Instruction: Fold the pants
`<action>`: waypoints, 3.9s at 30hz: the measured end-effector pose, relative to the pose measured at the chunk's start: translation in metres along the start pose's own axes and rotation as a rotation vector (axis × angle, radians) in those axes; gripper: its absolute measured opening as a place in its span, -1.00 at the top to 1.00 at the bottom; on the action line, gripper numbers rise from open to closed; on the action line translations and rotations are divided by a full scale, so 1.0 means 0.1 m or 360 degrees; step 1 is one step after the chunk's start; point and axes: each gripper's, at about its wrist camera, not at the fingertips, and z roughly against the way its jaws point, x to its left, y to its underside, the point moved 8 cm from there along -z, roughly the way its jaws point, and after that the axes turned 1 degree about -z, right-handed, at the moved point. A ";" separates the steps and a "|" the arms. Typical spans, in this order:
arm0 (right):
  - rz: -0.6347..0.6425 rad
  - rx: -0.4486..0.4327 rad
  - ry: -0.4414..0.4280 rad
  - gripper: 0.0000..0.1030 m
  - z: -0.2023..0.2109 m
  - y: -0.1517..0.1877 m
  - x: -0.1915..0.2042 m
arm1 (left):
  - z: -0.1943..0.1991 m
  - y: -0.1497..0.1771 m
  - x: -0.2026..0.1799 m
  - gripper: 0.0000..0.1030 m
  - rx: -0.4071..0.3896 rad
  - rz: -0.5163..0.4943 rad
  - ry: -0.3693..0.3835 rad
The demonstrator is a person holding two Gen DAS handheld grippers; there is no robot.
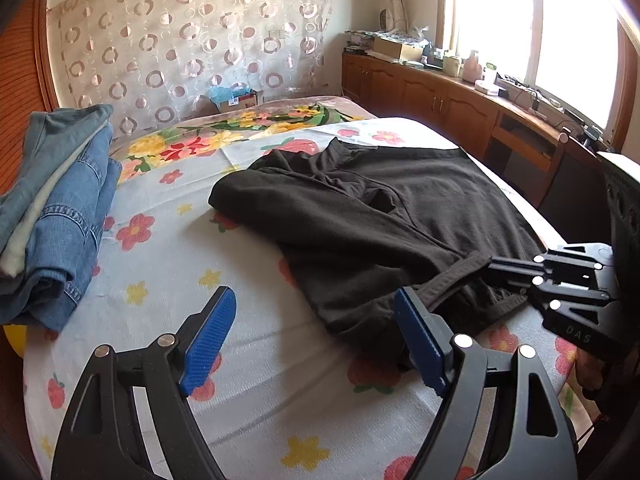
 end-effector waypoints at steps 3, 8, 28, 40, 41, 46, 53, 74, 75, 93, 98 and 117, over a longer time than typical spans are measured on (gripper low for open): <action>-0.0016 -0.0069 -0.0007 0.95 0.16 -0.08 -0.07 | 0.02 -0.03 -0.02 -0.59 -0.0016 0.0001 0.0006; -0.0004 -0.0166 0.0011 0.96 0.45 -0.17 -0.16 | 0.05 -0.08 -0.07 -0.59 -0.0043 -0.0003 0.0019; -0.0142 -0.0107 0.0192 0.98 0.76 0.29 -0.60 | -0.16 -0.13 -0.45 -0.59 0.0015 -0.0077 0.0085; -0.0195 -0.0017 0.0115 0.48 0.28 0.16 -0.49 | -0.33 0.07 -0.41 -0.59 0.0106 -0.0074 0.0062; -0.0198 0.0003 0.0119 0.48 0.27 0.18 -0.50 | -0.35 0.09 -0.42 -0.59 0.0114 -0.0078 0.0060; -0.0207 0.0055 0.0086 0.61 0.20 0.18 -0.49 | -0.39 0.15 -0.43 -0.59 0.0140 -0.0079 0.0063; -0.0162 -0.0094 -0.0014 0.90 0.55 0.02 -0.41 | -0.26 0.08 -0.42 -0.59 0.0080 -0.0063 0.0065; -0.0160 -0.0066 0.0098 0.52 0.94 0.29 -0.59 | -0.21 -0.19 -0.43 -0.59 0.0020 -0.0087 0.0061; -0.0158 -0.0082 0.0094 0.42 0.94 0.26 -0.61 | -0.23 -0.22 -0.42 -0.59 0.0017 -0.0087 0.0061; -0.0003 0.0059 -0.0001 0.40 -0.34 -0.80 -0.58 | -0.53 -0.54 0.00 -0.59 0.0028 -0.0051 0.0039; 0.0001 0.0147 -0.0048 0.41 -0.67 -0.87 -0.56 | -0.60 -0.57 0.15 -0.59 0.0027 -0.0037 0.0035; 0.0121 0.0205 -0.0288 0.96 -0.67 -1.01 0.01 | -0.42 -0.49 0.41 -0.59 -0.0050 0.0039 0.0059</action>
